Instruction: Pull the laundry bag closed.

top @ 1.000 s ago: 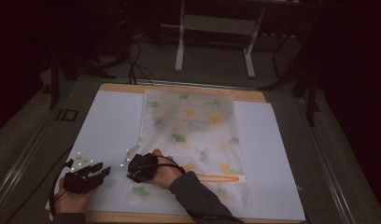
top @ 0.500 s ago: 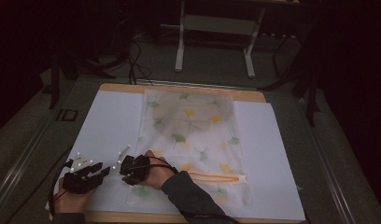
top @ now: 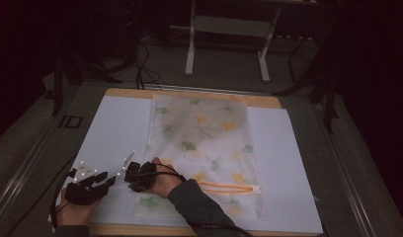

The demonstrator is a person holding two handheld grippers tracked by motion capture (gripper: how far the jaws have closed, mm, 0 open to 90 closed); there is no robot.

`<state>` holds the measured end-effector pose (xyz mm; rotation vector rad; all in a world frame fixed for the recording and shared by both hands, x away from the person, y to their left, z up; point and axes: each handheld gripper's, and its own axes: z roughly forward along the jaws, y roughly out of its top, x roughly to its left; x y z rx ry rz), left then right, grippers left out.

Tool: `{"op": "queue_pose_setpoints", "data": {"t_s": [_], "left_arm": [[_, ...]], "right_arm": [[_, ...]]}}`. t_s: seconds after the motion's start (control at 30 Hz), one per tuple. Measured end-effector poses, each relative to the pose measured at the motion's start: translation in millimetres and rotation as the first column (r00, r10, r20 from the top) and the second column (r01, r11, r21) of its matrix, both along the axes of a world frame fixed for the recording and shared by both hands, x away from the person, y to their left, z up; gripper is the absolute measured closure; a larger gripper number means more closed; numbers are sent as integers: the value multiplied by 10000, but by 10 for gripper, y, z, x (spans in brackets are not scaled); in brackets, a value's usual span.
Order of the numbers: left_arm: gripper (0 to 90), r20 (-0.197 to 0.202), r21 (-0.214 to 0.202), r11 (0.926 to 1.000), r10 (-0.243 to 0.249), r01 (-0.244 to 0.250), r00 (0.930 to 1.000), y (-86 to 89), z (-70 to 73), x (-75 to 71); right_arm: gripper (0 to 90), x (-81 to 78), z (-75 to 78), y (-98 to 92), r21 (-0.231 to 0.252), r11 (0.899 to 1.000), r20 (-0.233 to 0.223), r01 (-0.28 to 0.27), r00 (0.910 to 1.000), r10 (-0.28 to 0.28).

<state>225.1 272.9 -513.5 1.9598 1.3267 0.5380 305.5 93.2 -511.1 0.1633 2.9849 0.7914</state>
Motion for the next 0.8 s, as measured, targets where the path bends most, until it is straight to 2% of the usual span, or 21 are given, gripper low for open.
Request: {"op": "queue_pose_setpoints", "data": {"t_s": [0.13, 0.27, 0.47, 0.8], "left_arm": [[623, 3, 1, 10000, 11, -11, 10000, 0, -2, -1], [623, 4, 17, 10000, -12, 12, 10000, -4, 0, -1], [623, 26, -29, 10000, 39, -39, 10000, 9, 0, -5], [623, 7, -7, 10000, 10, -10, 10000, 4, -4, -2]], "right_arm": [[723, -25, -10, 16, -354, 9990, 126, -258, 9996, 263], [742, -17, -14, 43, -562, 9983, 198, -152, 9997, 163], [810, 35, -10, 81, -661, 9976, 42, 183, 9998, -181], [827, 9, 20, 89, -563, 9984, 33, -28, 10000, 30]]}}
